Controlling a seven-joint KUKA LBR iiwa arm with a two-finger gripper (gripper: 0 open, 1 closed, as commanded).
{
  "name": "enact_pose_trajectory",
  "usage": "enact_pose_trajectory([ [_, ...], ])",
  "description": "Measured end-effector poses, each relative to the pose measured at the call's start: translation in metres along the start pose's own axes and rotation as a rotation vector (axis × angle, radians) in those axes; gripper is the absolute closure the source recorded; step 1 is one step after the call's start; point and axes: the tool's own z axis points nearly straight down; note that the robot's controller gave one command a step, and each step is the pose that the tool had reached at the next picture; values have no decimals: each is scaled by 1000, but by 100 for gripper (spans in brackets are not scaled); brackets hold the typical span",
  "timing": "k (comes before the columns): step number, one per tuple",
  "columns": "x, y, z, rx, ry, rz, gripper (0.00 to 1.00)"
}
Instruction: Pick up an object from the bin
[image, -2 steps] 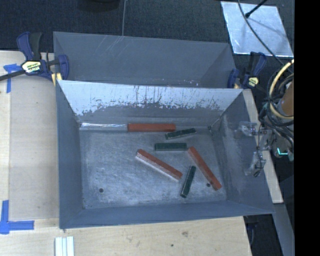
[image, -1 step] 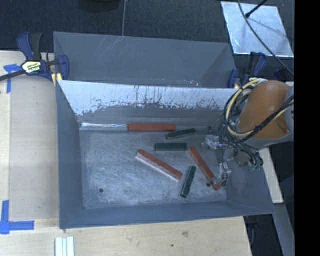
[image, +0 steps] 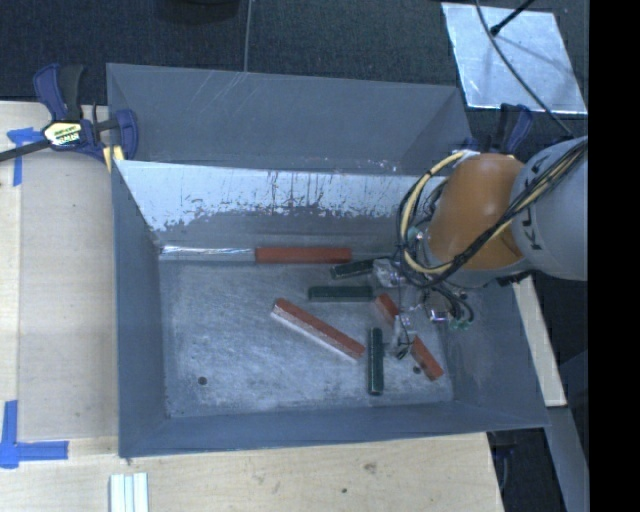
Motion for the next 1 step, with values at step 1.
enact_pose_trajectory([
  [1, -26, -8, -1, 2, 8, 70, 0],
])
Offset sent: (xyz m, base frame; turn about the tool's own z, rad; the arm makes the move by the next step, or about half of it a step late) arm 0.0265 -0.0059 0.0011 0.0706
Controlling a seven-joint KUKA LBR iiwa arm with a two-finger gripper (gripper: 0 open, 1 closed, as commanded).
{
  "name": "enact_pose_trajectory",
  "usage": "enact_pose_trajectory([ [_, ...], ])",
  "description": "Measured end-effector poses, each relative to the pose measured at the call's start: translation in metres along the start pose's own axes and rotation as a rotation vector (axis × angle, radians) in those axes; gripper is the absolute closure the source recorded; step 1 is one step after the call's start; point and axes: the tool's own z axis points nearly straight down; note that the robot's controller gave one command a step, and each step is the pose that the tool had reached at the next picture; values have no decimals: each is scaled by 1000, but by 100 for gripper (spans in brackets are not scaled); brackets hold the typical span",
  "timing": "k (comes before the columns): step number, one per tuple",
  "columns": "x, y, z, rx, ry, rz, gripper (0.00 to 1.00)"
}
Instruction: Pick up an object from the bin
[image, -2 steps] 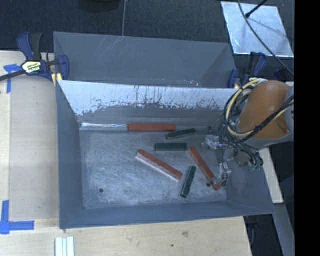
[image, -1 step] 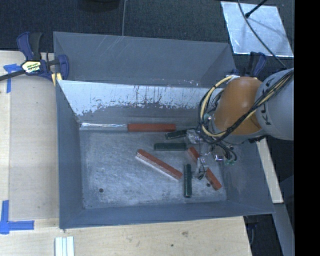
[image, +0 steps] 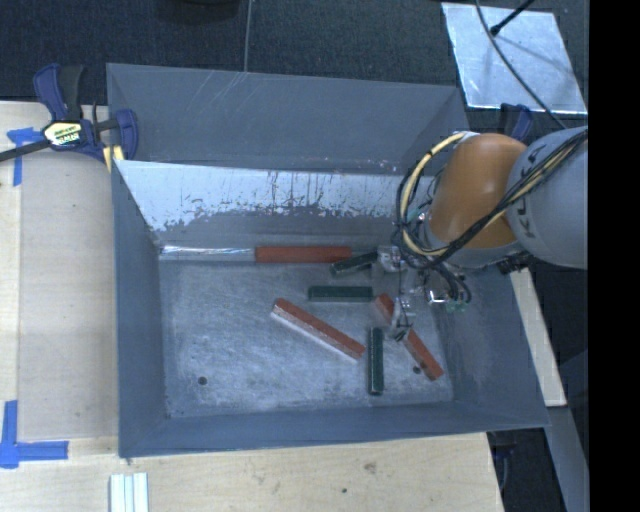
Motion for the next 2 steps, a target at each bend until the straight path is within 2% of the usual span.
enact_pose_trajectory([
  [1, -1, 0, -1, 0, -7, -1, 100],
  [2, 0, 0, 0, 1, -1, -1, 0],
])
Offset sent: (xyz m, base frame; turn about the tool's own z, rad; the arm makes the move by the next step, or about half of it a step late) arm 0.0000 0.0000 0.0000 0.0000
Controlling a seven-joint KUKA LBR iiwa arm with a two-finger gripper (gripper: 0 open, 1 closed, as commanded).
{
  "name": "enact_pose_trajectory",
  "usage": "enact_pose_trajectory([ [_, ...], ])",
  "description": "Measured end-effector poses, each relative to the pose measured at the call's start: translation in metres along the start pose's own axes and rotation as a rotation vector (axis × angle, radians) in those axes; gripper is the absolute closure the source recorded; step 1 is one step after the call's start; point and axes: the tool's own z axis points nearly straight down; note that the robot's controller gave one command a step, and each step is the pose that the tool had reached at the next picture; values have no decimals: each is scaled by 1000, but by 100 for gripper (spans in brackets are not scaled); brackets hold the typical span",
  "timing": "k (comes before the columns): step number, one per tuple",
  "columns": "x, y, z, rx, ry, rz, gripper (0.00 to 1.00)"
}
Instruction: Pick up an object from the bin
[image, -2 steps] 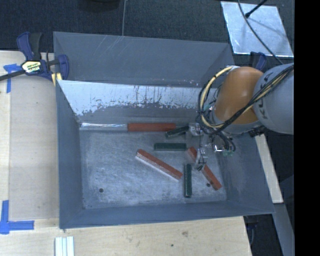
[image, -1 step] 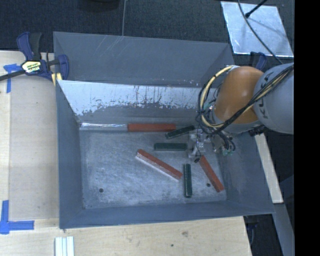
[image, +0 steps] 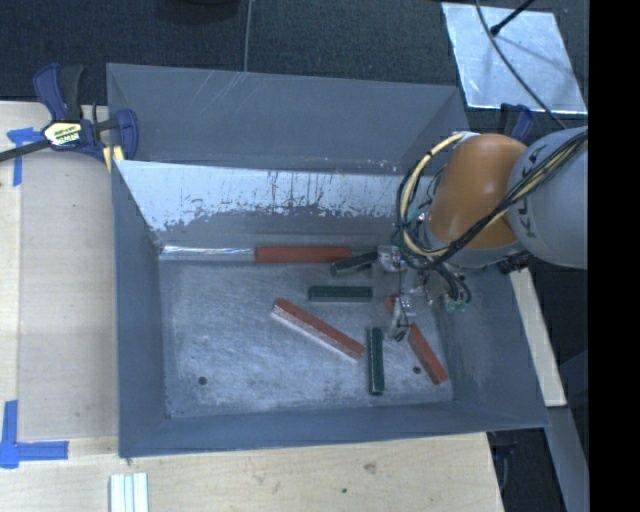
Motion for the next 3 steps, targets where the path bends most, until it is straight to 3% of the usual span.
enact_pose_trajectory([
  [1, 38, 99, 0, -4, -2, 171, 0],
  [2, -11, 94, 0, 2, 11, 172, 0],
  [3, -13, 94, -3, 1, 3, 171, 100],
])
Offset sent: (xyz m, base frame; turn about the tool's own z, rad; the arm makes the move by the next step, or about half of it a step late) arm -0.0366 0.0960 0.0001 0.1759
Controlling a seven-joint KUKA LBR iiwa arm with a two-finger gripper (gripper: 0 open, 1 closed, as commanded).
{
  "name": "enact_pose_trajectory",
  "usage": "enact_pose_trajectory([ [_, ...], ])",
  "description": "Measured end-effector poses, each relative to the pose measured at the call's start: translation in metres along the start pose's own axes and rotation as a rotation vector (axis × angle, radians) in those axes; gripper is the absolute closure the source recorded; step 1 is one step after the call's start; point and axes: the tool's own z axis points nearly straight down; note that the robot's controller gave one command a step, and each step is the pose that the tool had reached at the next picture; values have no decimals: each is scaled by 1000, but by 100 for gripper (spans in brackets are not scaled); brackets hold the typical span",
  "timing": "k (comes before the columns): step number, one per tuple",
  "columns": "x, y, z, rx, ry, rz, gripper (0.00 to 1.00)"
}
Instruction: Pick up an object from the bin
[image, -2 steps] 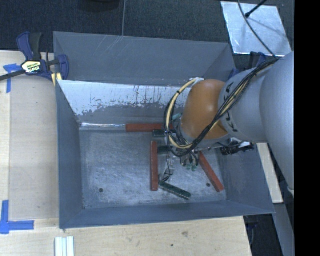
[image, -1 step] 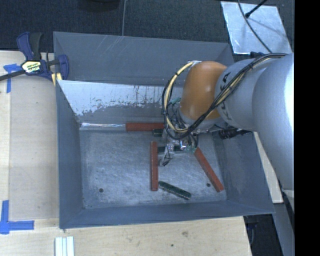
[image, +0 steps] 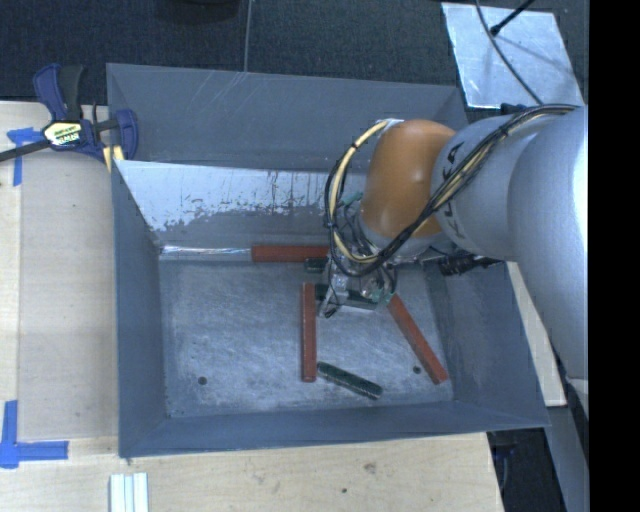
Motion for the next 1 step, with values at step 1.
enact_pose_trajectory([
  [1, 30, -9, -146, -6, -17, 55, 100],
])
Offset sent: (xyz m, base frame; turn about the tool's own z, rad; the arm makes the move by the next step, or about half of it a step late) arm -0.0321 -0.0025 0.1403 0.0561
